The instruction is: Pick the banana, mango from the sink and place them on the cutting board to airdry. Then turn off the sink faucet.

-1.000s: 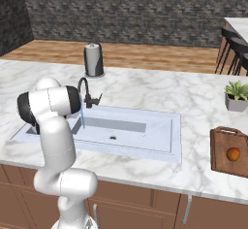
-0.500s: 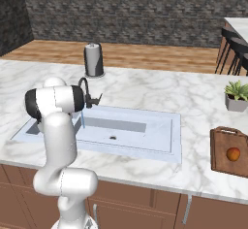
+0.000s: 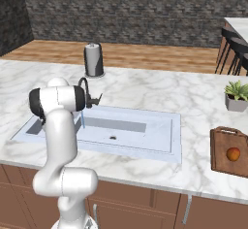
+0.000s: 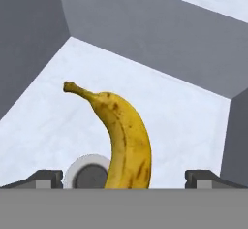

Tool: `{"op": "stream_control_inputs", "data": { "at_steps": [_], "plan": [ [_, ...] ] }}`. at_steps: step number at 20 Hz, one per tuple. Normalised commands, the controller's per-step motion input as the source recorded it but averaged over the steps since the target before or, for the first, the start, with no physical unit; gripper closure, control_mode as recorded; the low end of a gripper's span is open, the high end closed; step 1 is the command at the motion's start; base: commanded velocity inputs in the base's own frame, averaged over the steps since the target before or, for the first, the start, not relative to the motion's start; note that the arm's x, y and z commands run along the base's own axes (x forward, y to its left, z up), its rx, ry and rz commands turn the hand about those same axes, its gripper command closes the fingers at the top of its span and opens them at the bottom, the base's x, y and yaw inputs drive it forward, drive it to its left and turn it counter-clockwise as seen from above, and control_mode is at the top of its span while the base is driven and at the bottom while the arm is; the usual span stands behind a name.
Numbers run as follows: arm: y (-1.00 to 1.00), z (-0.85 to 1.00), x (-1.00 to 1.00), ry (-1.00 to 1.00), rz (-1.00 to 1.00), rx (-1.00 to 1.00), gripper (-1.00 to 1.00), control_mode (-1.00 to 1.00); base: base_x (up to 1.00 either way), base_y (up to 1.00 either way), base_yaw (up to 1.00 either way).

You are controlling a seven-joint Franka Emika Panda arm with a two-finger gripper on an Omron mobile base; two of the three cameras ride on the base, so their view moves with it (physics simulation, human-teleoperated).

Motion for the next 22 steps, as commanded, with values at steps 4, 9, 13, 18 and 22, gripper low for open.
{"op": "stream_control_inputs", "data": {
  "at_steps": [4,9,13,18,22],
  "plan": [
    [0.00,-0.19,0.18,0.00,-0.06,0.00,-1.00,-1.00,0.00,0.00,0.00],
    [0.00,-0.19,0.23,0.00,-0.06,0.00,-1.00,-1.00,0.00,0.00,0.00],
    [0.04,-0.20,0.23,0.00,-0.05,0.00,-1.00,-1.00,0.00,0.00,0.00],
    [0.07,-0.18,0.18,0.00,-0.05,0.00,-1.00,-1.00,0.00,0.00,0.00],
    [0.01,-0.20,0.05,0.00,-0.05,0.00,-1.00,-1.00,0.00,0.00,0.00]
  ]
}}
